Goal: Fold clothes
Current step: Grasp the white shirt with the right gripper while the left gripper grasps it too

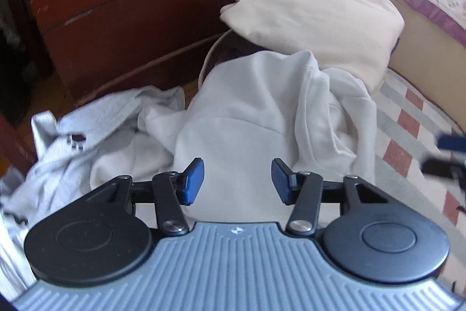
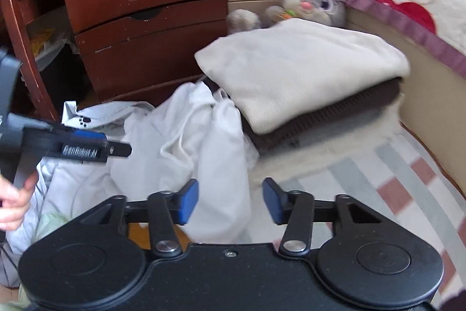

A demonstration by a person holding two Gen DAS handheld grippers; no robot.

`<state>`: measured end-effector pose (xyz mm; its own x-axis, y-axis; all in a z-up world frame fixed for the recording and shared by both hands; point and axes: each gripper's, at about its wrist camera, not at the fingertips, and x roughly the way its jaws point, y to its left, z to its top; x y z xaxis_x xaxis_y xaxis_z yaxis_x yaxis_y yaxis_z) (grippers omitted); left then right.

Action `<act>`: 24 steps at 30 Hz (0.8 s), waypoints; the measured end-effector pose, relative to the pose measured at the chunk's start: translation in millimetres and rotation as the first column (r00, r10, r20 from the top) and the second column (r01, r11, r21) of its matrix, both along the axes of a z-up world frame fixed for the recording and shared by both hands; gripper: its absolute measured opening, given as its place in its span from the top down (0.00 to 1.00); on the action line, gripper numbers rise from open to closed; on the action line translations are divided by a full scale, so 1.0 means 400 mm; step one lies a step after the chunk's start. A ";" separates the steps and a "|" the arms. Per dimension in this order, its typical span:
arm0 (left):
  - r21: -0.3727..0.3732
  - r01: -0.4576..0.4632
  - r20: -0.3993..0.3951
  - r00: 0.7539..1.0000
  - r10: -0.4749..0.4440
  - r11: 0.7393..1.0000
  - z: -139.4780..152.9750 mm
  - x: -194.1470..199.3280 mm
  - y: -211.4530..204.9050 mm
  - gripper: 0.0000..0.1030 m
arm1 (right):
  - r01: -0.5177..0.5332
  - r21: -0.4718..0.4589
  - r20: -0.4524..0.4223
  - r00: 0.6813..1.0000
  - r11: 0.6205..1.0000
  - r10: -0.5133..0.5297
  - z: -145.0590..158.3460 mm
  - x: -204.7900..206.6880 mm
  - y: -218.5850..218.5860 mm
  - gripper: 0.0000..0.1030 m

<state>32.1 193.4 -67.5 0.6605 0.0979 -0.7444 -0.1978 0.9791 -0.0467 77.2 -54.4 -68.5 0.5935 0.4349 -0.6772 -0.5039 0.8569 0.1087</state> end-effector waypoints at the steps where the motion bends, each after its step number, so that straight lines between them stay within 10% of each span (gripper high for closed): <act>1: 0.003 0.013 0.005 1.000 -0.013 1.000 -0.004 0.004 0.001 0.58 | 0.007 0.047 -0.017 1.000 0.999 -0.007 -0.015 0.025 -0.003 0.52; 13: -0.215 0.126 0.025 0.992 -0.123 0.969 -0.059 0.080 0.013 0.60 | 0.195 0.367 -0.299 0.951 0.909 -0.083 -0.211 0.217 -0.032 0.51; 16: -0.287 0.187 0.049 0.982 -0.180 0.939 -0.071 0.094 -0.005 0.59 | 0.227 0.477 -0.387 0.922 0.849 -0.029 -0.248 0.222 -0.042 0.90; 22: -0.465 0.287 0.012 0.948 -0.318 0.837 -0.121 0.117 -0.058 0.43 | 0.267 0.637 -0.512 0.848 0.723 0.139 -0.305 0.199 -0.056 0.92; 24: -0.394 0.382 0.040 0.916 -0.400 0.836 -0.106 0.093 -0.104 0.43 | 0.282 0.672 -0.538 0.821 0.684 0.191 -0.311 0.186 -0.065 0.92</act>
